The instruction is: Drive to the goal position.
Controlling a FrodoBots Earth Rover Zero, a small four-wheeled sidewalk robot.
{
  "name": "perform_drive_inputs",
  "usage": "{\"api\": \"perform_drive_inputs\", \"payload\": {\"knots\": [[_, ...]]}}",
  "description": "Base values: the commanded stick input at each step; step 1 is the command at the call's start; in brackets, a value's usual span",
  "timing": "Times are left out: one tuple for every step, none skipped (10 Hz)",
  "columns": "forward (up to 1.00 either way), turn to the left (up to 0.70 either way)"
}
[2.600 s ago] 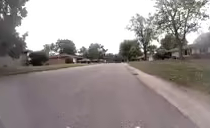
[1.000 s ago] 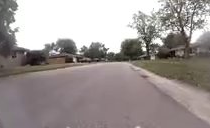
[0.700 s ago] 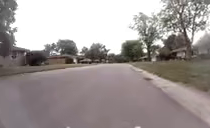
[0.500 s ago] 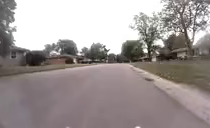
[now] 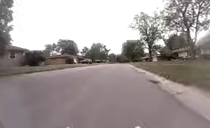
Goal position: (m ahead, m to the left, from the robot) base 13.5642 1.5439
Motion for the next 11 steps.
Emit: {"api": "perform_drive_inputs", "payload": {"knots": [[0.70,0.00],[0.70,0.00],[0.70,0.00],[0.70,0.00],[0.70,0.00],[0.70,0.00],[0.70,0.00],[0.70,0.00],[0.70,0.00],[0.70,0.00],[0.70,0.00]]}}
